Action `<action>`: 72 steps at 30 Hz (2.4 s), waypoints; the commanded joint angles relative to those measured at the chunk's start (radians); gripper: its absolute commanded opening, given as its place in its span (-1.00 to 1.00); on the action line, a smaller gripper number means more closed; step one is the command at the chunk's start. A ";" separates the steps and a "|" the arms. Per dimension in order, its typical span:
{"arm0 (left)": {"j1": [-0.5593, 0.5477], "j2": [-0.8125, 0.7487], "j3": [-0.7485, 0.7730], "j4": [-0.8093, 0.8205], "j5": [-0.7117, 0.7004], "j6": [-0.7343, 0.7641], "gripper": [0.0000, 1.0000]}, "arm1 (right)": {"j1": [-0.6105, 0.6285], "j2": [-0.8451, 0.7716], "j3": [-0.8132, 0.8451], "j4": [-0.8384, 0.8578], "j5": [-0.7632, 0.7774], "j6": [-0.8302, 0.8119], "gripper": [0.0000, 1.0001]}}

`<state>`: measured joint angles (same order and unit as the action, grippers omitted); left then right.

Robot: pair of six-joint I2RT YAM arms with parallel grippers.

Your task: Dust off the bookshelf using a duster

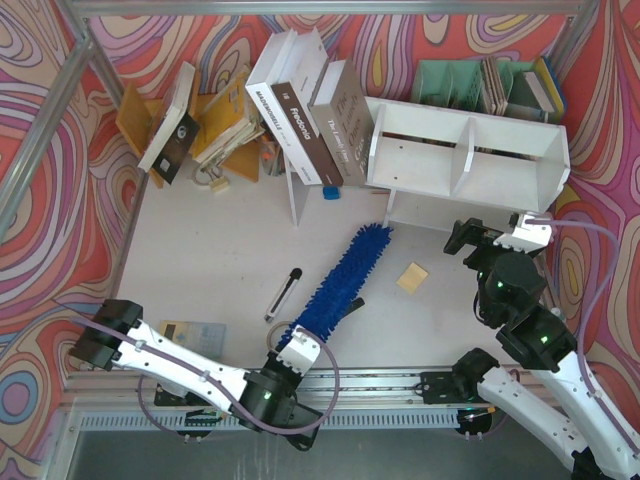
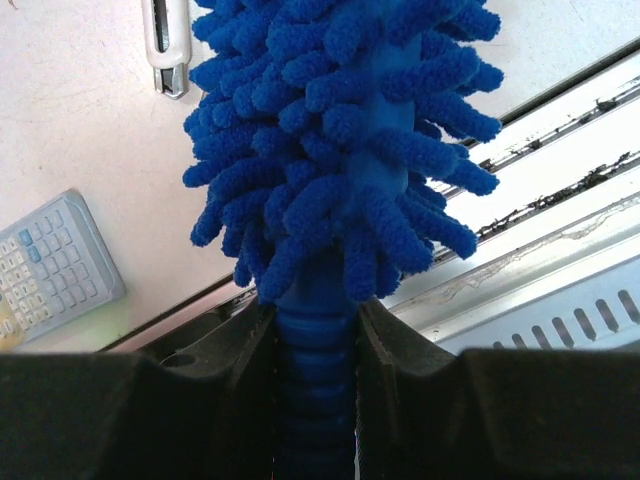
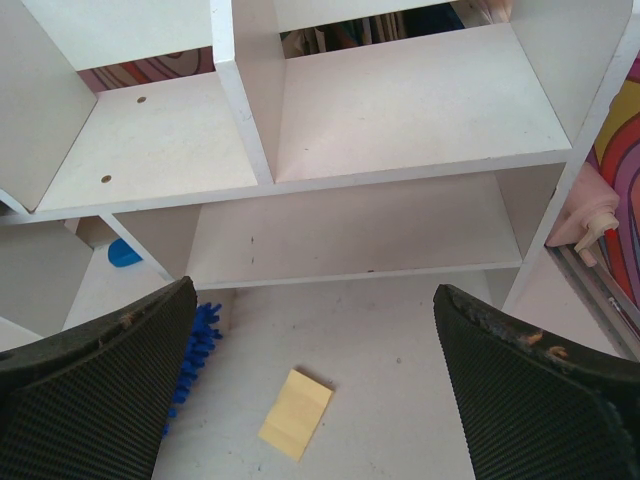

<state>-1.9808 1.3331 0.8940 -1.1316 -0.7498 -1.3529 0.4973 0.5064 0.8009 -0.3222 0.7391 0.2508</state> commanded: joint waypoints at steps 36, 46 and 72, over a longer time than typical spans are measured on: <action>0.088 -0.045 0.264 -0.315 -0.252 0.083 -1.00 | -0.002 -0.020 -0.009 0.012 0.002 0.001 0.79; 0.081 -0.082 0.362 -0.444 -0.270 0.100 -1.00 | -0.002 -0.010 -0.010 0.023 -0.001 -0.007 0.79; 0.115 -0.100 0.260 -0.235 -0.195 0.224 -1.00 | -0.002 0.009 -0.007 0.021 -0.009 0.000 0.79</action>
<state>-1.8950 1.2011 1.1934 -1.5555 -0.9012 -1.2301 0.4973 0.5102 0.7963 -0.3222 0.7319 0.2508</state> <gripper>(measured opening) 0.344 0.896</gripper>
